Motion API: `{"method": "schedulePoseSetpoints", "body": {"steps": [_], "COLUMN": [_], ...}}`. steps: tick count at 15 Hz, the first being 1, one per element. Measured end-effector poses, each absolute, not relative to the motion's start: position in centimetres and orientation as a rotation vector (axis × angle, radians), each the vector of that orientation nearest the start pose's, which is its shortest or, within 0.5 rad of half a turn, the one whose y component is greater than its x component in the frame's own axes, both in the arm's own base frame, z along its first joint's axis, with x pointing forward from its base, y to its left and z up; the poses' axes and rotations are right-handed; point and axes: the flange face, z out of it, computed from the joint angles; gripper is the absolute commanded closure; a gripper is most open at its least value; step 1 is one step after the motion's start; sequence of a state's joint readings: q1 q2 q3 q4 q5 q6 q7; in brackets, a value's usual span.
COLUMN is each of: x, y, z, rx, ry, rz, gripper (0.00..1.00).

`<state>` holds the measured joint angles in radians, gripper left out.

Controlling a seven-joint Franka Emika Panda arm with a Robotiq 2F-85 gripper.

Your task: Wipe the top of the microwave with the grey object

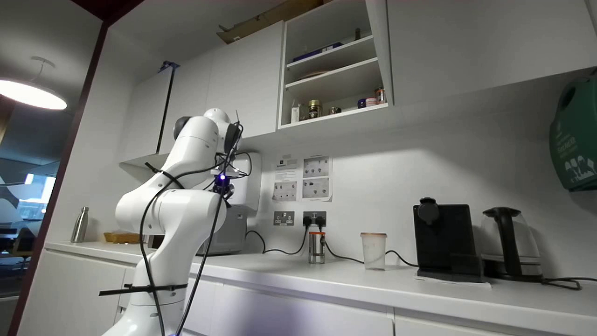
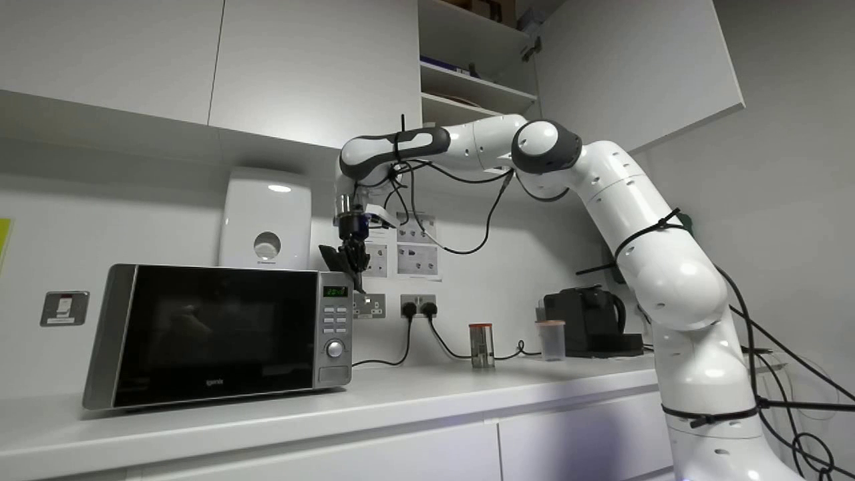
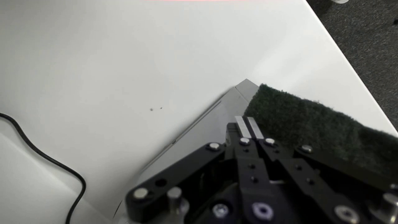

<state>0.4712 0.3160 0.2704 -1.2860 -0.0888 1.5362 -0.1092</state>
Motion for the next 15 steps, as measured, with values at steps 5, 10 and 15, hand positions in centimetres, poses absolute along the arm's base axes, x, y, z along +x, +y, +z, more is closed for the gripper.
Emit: {"method": "schedulePoseSetpoints", "body": {"steps": [5, 10, 15], "x": [50.1, 50.0, 49.7], "y": [40.4, 41.4, 42.6], "z": [59.1, 61.2, 60.8], "rx": [-2.879, -2.845, -2.827], "ry": [-1.275, -1.281, -1.304], "rz": [0.0, -0.116, -0.12], "gripper": [1.0, 1.0, 1.0]}}
